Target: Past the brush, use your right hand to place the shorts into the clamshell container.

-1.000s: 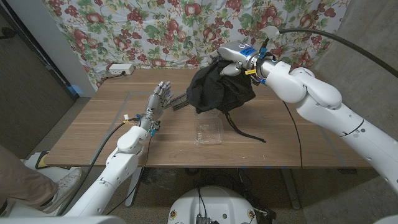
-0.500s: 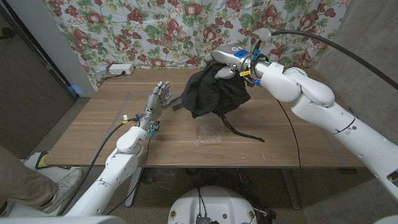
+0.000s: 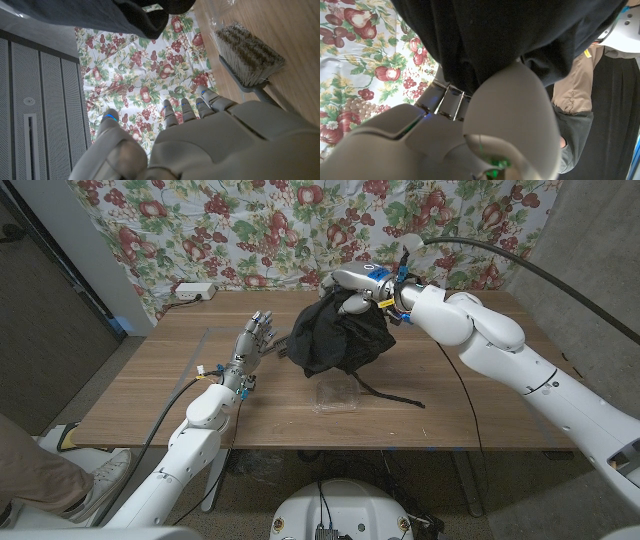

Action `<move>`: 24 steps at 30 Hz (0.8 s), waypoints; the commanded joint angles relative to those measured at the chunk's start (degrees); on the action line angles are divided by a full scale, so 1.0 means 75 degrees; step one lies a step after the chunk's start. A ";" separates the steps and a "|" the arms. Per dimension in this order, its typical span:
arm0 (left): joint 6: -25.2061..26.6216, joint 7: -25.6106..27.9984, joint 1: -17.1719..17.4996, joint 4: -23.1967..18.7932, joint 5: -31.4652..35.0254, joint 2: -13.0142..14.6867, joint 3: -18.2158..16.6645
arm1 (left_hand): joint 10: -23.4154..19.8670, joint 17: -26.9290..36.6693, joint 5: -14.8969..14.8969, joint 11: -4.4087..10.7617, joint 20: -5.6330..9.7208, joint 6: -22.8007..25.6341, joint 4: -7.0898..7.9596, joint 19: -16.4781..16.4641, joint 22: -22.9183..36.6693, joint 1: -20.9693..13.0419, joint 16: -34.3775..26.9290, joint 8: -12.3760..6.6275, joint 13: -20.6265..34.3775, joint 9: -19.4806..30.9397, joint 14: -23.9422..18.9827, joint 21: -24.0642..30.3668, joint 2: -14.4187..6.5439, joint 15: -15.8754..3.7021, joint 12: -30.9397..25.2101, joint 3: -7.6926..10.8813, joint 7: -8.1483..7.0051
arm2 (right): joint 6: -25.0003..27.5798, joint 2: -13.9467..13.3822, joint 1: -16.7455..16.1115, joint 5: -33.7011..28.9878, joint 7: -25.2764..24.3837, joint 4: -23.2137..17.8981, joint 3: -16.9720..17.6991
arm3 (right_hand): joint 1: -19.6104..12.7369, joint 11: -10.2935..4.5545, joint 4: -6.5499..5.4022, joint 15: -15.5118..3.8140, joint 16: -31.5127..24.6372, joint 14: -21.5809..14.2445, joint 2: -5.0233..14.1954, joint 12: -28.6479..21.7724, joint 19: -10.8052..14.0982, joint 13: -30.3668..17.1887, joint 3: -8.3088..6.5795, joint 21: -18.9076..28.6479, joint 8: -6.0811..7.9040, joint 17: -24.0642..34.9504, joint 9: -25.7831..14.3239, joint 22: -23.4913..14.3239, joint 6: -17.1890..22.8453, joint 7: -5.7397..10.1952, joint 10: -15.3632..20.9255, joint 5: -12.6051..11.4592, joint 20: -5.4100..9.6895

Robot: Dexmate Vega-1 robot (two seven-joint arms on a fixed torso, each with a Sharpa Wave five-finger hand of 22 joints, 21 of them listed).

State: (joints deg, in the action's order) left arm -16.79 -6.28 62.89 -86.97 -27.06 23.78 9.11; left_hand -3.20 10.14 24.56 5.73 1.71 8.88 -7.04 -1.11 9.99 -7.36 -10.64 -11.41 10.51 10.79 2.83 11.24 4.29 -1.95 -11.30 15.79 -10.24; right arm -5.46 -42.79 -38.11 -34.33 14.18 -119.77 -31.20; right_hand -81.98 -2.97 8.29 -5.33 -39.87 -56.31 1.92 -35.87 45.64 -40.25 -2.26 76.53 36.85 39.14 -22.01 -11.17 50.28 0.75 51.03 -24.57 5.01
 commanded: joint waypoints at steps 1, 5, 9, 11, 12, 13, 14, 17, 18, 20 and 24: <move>-0.0033 0.0004 0.0023 -0.0002 0.0002 0.0007 0.0010 | -0.0005 0.0024 -0.0006 0.0010 0.0384 0.0000 -0.0028 -0.0028 0.0020 -0.0009 -0.0015 -0.0015 0.0041 0.0014 0.0084 -0.0010 -0.0031 -0.0532 -0.0046 0.0019 -0.0016 | -0.0098 0.0181 0.0109 -0.0040 0.0052 0.0300 -0.0202 | -0.0483 -0.0024 -0.0104 -0.0984 0.0004 -0.0435 0.0510 -0.0001 -0.0038 -0.0053 -0.0264 0.0083 0.0037 0.0059 -0.0073 -0.0009 0.0033 -0.0010 0.0076 0.0007 0.1043; -0.0036 0.0009 0.0049 -0.0030 0.0001 0.0020 0.0009 | -0.0019 0.0024 -0.0008 0.0009 0.0375 0.0014 -0.0028 -0.0028 0.0020 -0.0006 -0.0017 -0.0019 0.0041 0.0014 0.0079 -0.0010 -0.0027 -0.0532 -0.0052 0.0014 -0.0025 | -0.0149 0.0216 0.0140 -0.0111 0.0026 0.0387 -0.0271 | -0.0483 -0.0015 -0.0102 -0.0984 0.0011 -0.0427 0.0512 0.0015 -0.0048 -0.0070 -0.0271 0.0095 0.0033 0.0070 -0.0069 -0.0008 0.0027 0.0001 0.0074 0.0012 0.1045; -0.0023 0.0055 0.0099 -0.0094 -0.0001 0.0041 -0.0019 | -0.0026 0.0025 -0.0011 0.0015 0.0366 0.0016 -0.0029 -0.0029 0.0020 -0.0003 -0.0016 -0.0019 0.0041 0.0014 0.0082 -0.0009 -0.0023 -0.0536 -0.0054 0.0009 -0.0019 | -0.0145 0.0279 0.0159 -0.0244 -0.0005 0.0488 -0.0358 | -0.0483 -0.0021 -0.0102 -0.0992 0.0023 -0.0416 0.0517 0.0032 -0.0062 -0.0080 -0.0278 0.0105 0.0038 0.0074 -0.0080 -0.0007 0.0017 -0.0005 0.0076 0.0016 0.1040; 0.0003 0.0074 0.0121 -0.0140 0.0011 0.0071 -0.0028 | -0.0038 0.0025 -0.0012 0.0011 0.0361 0.0019 -0.0029 -0.0027 0.0020 -0.0002 -0.0015 -0.0019 0.0041 0.0014 0.0084 -0.0010 -0.0021 -0.0534 -0.0058 0.0007 -0.0016 | -0.0171 0.0304 0.0175 -0.0270 -0.0011 0.0549 -0.0398 | -0.0483 -0.0023 -0.0101 -0.0991 0.0025 -0.0412 0.0515 0.0038 -0.0073 -0.0084 -0.0281 0.0108 0.0042 0.0085 -0.0087 -0.0005 0.0018 0.0009 0.0081 0.0017 0.1040; 0.0005 0.0079 0.0130 -0.0154 0.0013 0.0080 -0.0032 | -0.0037 0.0025 -0.0013 0.0004 0.0356 0.0017 -0.0029 -0.0027 0.0020 -0.0002 -0.0016 -0.0018 0.0041 0.0014 0.0081 -0.0010 -0.0020 -0.0540 -0.0058 0.0006 -0.0016 | -0.0189 0.0319 0.0185 -0.0272 -0.0012 0.0590 -0.0419 | -0.0481 -0.0030 -0.0102 -0.0990 0.0029 -0.0406 0.0515 0.0042 -0.0081 -0.0085 -0.0283 0.0109 0.0047 0.0089 -0.0092 -0.0004 0.0020 0.0014 0.0086 0.0018 0.1038; 0.0018 0.0083 0.0138 -0.0172 0.0007 0.0088 -0.0037 | -0.0037 0.0025 -0.0013 0.0003 0.0358 0.0017 -0.0030 -0.0031 0.0020 -0.0002 -0.0016 -0.0018 0.0041 0.0014 0.0080 -0.0009 -0.0020 -0.0543 -0.0058 0.0005 -0.0013 | -0.0198 0.0335 0.0197 -0.0264 -0.0001 0.0636 -0.0438 | -0.0477 -0.0038 -0.0104 -0.0990 0.0031 -0.0404 0.0514 0.0053 -0.0083 -0.0081 -0.0282 0.0114 0.0050 0.0092 -0.0096 -0.0005 0.0021 0.0010 0.0081 0.0019 0.1038; 0.0024 0.0098 0.0145 -0.0184 0.0014 0.0092 -0.0040 | -0.0037 0.0025 -0.0013 0.0008 0.0353 0.0017 -0.0030 -0.0030 0.0020 -0.0002 -0.0017 -0.0018 0.0041 0.0014 0.0077 -0.0009 -0.0019 -0.0543 -0.0058 0.0004 -0.0015 | -0.0203 0.0348 0.0207 -0.0271 0.0001 0.0681 -0.0456 | -0.0478 -0.0029 -0.0104 -0.0990 0.0035 -0.0398 0.0517 0.0058 -0.0089 -0.0082 -0.0286 0.0116 0.0046 0.0096 -0.0095 -0.0004 0.0011 -0.0002 0.0082 0.0019 0.1039; 0.0057 0.0111 0.0161 -0.0216 0.0008 0.0106 -0.0042 | -0.0035 0.0025 -0.0015 0.0004 0.0355 0.0015 -0.0030 -0.0031 0.0020 -0.0001 -0.0018 -0.0016 0.0041 0.0014 0.0075 -0.0009 -0.0017 -0.0543 -0.0056 0.0002 -0.0019 | -0.0234 0.0394 0.0221 -0.0236 -0.0029 0.0845 -0.0491 | -0.0481 -0.0023 -0.0099 -0.0991 0.0041 -0.0390 0.0512 0.0072 -0.0103 -0.0084 -0.0290 0.0119 0.0039 0.0107 -0.0083 -0.0002 0.0010 0.0002 0.0079 0.0021 0.1039; 0.0059 0.0104 0.0162 -0.0217 -0.0002 0.0107 -0.0043 | -0.0034 0.0025 -0.0016 0.0005 0.0357 0.0013 -0.0031 -0.0036 0.0020 0.0000 -0.0017 -0.0015 0.0041 0.0015 0.0077 -0.0007 -0.0016 -0.0538 -0.0056 0.0000 -0.0019 | -0.0275 0.0415 0.0244 -0.0137 -0.0006 0.0942 -0.0500 | -0.0482 -0.0026 -0.0099 -0.0994 0.0039 -0.0393 0.0514 0.0070 -0.0104 -0.0087 -0.0291 0.0120 0.0040 0.0110 -0.0084 -0.0002 0.0010 -0.0002 0.0085 0.0021 0.1039; 0.0083 0.0108 0.0168 -0.0233 0.0002 0.0118 -0.0040 | -0.0035 0.0025 -0.0017 0.0001 0.0355 0.0019 -0.0031 -0.0033 0.0020 0.0000 -0.0016 -0.0017 0.0041 0.0015 0.0079 -0.0008 -0.0015 -0.0542 -0.0056 -0.0001 -0.0023 | -0.0273 0.0442 0.0263 -0.0097 0.0007 0.1052 -0.0532 | -0.0477 -0.0026 -0.0103 -0.0991 0.0035 -0.0398 0.0516 0.0071 -0.0106 -0.0093 -0.0290 0.0124 0.0040 0.0114 -0.0088 -0.0002 0.0001 0.0015 0.0087 0.0022 0.1041; 0.0087 0.0107 0.0159 -0.0233 0.0005 0.0120 -0.0036 | -0.0028 0.0025 -0.0020 0.0011 0.0355 0.0042 -0.0032 -0.0036 0.0020 0.0001 -0.0016 -0.0023 0.0041 0.0014 0.0080 -0.0007 -0.0012 -0.0540 -0.0052 -0.0006 -0.0044 | -0.0287 0.0456 0.0307 -0.0089 0.0036 0.1230 -0.0606 | -0.0479 -0.0020 -0.0101 -0.0991 0.0039 -0.0397 0.0519 0.0083 -0.0113 -0.0108 -0.0294 0.0135 0.0051 0.0119 -0.0106 -0.0002 0.0001 0.0019 0.0084 0.0026 0.1046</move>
State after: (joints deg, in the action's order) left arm -16.88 -5.72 63.84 -88.21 -27.06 24.38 8.91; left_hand -3.20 10.15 24.56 5.73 1.71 8.88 -7.04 -1.11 9.99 -7.36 -10.64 -11.41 10.51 10.79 2.83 11.24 4.29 -1.94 -11.30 15.79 -10.23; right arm -7.08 -40.34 -36.67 -35.76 14.28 -114.64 -34.25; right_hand -81.99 -2.98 8.60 -5.33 -39.60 -56.31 1.92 -35.37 45.10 -40.82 -2.57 76.98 36.92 39.79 -22.01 -11.18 50.22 0.81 51.03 -24.29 4.94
